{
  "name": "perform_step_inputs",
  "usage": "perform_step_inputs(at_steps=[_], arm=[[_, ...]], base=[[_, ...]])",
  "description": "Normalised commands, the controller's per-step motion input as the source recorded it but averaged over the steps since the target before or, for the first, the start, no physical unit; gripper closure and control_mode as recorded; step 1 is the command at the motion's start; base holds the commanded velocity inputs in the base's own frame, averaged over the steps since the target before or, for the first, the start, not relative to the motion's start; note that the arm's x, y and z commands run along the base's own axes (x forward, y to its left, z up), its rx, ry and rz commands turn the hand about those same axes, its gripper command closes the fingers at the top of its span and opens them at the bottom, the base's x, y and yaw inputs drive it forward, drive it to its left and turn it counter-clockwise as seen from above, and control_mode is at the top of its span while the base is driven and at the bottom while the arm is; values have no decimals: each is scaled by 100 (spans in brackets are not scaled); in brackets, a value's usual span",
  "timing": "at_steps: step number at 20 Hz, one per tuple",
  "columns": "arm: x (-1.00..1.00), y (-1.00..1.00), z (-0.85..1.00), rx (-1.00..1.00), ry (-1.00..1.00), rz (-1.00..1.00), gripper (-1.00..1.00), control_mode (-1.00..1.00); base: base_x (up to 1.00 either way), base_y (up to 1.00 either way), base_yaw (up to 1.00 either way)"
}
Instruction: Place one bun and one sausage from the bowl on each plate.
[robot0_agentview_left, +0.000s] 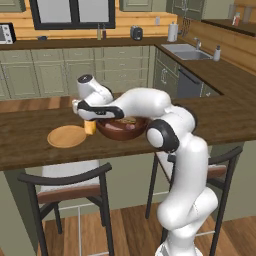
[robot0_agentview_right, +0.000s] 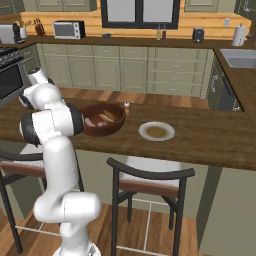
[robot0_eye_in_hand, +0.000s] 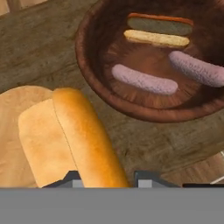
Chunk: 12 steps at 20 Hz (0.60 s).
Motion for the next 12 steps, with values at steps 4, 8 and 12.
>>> perform_step_inputs(at_steps=[4, 8, 12], arm=[[0, 78, 0, 0, 4, -2, 100, -100], [7, 63, 0, 0, 11, 0, 100, -100], [1, 63, 0, 0, 12, 0, 100, -100]], base=[[0, 0, 0], [0, 0, 0], [0, 0, 0]])
